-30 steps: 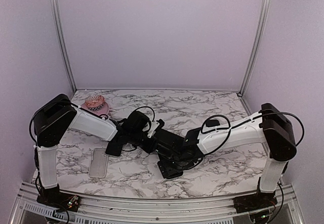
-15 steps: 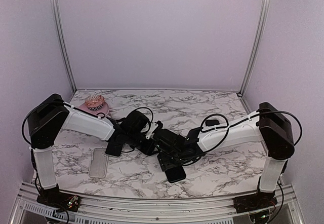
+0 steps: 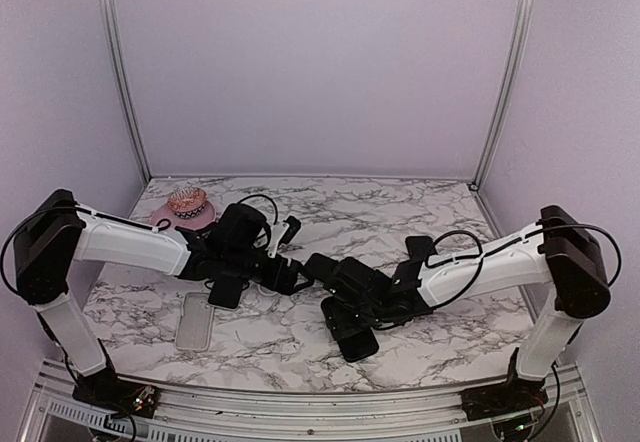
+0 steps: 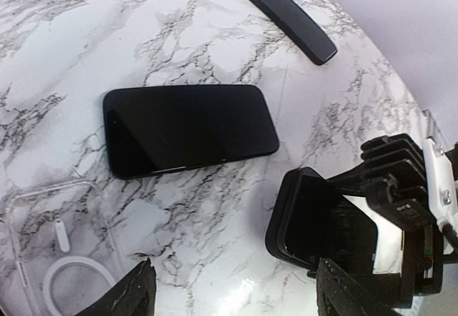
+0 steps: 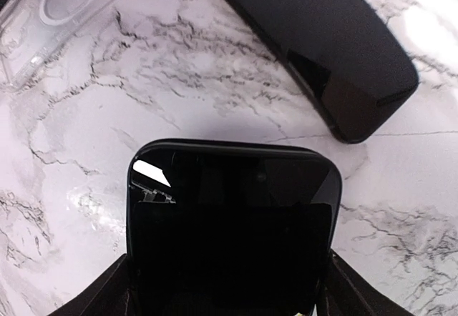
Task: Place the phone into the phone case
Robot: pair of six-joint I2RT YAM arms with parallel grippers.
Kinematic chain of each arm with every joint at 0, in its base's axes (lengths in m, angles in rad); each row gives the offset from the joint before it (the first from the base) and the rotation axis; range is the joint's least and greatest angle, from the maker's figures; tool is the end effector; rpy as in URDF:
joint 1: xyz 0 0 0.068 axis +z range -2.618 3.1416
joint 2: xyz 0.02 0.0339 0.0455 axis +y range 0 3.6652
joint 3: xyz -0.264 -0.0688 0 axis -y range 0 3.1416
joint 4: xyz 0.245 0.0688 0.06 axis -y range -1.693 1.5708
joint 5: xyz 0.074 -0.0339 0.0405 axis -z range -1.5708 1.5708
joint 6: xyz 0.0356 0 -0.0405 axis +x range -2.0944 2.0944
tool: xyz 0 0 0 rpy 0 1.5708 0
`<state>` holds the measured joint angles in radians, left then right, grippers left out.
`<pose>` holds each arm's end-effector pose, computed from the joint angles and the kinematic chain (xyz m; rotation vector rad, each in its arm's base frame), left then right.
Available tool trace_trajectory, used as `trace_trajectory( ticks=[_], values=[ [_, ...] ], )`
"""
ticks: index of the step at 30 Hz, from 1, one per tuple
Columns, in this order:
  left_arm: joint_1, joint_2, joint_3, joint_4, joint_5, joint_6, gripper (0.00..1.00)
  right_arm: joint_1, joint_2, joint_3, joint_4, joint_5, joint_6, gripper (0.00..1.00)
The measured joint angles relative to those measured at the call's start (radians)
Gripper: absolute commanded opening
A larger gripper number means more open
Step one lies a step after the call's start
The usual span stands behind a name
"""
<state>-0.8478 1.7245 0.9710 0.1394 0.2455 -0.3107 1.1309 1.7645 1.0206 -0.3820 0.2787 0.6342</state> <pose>0.2376 -0.2823 0.1880 0.7562 2.1904 -0.8951 0.1529 0.3019 0.1531 -0.5675 2.5785 0.2259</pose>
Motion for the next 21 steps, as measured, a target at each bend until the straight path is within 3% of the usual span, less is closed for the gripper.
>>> trace_trajectory(
  ticks=[6, 10, 21],
  values=[
    [0.011, 0.024, -0.029, 0.124, 0.151, -0.145, 0.78, 0.023, -0.151, -0.13, 0.143, 0.079, -0.097, 0.41],
    [0.011, 0.049, -0.03, 0.209, 0.22, -0.224, 0.72, 0.037, -0.204, -0.171, 0.24, 0.128, -0.167, 0.4],
    [0.011, 0.061, -0.029, 0.346, 0.307, -0.298, 0.36, 0.044, -0.237, -0.185, 0.375, 0.185, -0.274, 0.39]
  ],
)
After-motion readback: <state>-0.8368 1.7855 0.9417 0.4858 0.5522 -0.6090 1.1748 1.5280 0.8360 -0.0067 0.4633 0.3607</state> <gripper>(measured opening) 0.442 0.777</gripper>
